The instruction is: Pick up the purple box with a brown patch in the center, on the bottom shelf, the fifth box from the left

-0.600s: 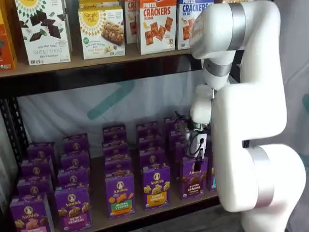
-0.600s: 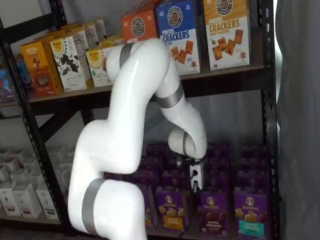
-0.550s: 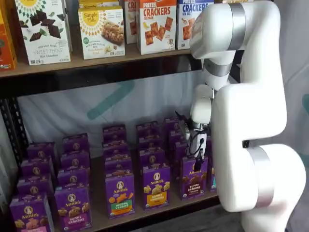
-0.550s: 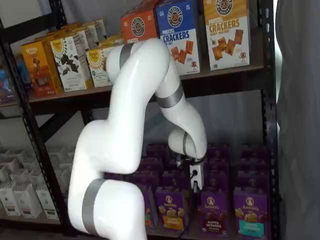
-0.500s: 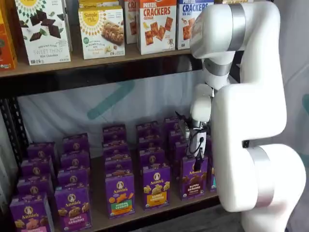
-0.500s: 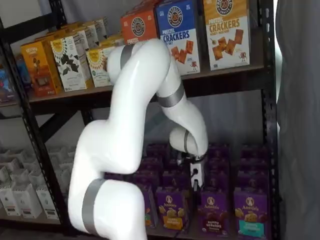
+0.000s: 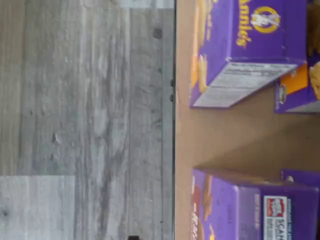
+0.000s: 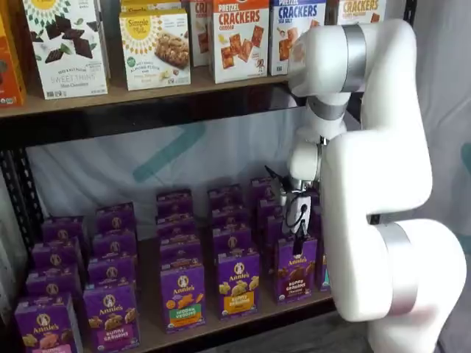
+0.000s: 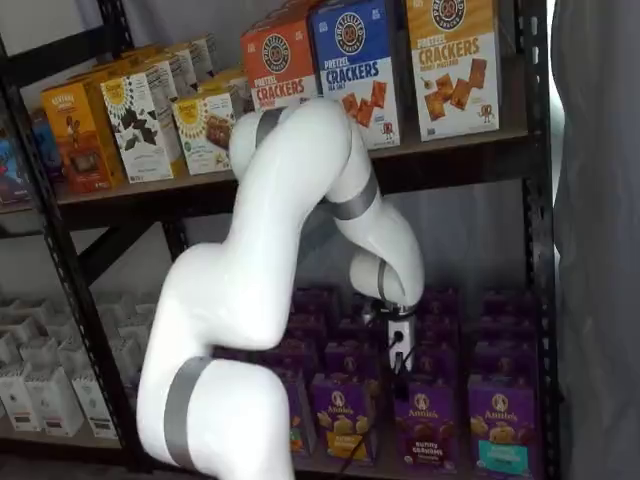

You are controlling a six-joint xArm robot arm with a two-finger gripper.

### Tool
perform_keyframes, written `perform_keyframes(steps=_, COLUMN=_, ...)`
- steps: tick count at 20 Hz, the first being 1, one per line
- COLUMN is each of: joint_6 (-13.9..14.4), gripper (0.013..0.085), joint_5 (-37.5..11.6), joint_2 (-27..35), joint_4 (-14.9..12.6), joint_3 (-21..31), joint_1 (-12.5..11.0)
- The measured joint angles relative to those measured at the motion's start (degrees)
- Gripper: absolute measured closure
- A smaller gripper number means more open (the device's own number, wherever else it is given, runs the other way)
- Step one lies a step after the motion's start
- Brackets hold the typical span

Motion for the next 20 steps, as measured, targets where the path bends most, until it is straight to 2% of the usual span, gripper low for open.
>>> perform_keyframes(steps=5, joint_6=3.4, gripper=0.0130, joint_5=0.8, joint_2=3.3, joint_4=-4.2, joint_3=-4.2, joint_1=-0.4)
perform_keyframes(steps=9, joint_6=8.1, gripper=0.0130, joint_5=2.0, joint_2=6.3, joint_4=-9.9, joint_3=-7.7, joint_1=-0.7)
perform_keyframes(steps=12, joint_6=10.9, gripper=0.0130, joint_5=2.0, joint_2=8.2, joint_4=-13.0, joint_3=-9.5, joint_1=-0.8)
perform_keyframes(steps=16, joint_6=12.7, gripper=0.0130, joint_5=0.3, joint_2=10.5, joint_4=-15.2, joint_3=-10.8, joint_1=-0.8)
perform_keyframes(steps=20, joint_6=12.8, gripper=0.0130, joint_5=-1.6, joint_2=12.1, joint_4=-15.3, joint_3=-11.4, joint_1=-0.9)
